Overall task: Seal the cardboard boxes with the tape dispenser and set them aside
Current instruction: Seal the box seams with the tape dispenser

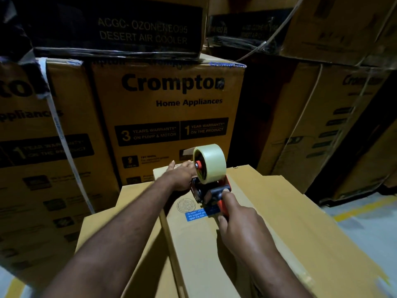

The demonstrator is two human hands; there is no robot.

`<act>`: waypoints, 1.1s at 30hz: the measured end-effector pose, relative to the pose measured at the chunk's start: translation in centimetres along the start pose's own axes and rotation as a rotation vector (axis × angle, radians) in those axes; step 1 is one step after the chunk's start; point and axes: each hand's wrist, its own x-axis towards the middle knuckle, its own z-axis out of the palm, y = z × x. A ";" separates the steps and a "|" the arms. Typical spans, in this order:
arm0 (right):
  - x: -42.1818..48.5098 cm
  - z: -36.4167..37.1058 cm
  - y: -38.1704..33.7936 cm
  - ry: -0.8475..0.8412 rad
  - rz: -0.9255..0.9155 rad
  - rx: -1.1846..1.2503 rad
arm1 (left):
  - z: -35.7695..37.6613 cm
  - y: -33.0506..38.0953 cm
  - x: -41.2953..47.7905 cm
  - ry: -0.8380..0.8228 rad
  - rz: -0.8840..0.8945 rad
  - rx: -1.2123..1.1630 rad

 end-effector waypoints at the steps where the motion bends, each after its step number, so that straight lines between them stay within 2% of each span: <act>1: 0.0 0.0 -0.1 0.005 -0.002 0.001 | 0.0 -0.2 0.3 -0.019 -0.003 0.014; 5: -1.0 -0.7 0.3 0.002 0.006 0.004 | 0.4 0.1 0.5 -0.056 0.004 0.106; 16: -8.4 -3.3 2.9 -0.103 0.067 -0.021 | 0.0 1.4 0.0 -0.057 -0.065 0.108; 18: -8.6 -3.5 3.1 -0.087 0.083 -0.017 | 0.5 2.8 -1.0 -0.052 -0.056 0.065; 22: -8.7 -3.7 3.1 -0.080 0.092 0.008 | 3.0 4.2 -3.2 -0.057 0.096 0.058; 26: -9.0 -3.2 2.5 -0.082 0.068 -0.024 | 2.5 3.7 -3.4 -0.150 0.056 0.087; 33: -8.1 -3.0 3.0 -0.065 0.007 -0.024 | 2.7 3.7 -2.7 -0.161 0.034 0.142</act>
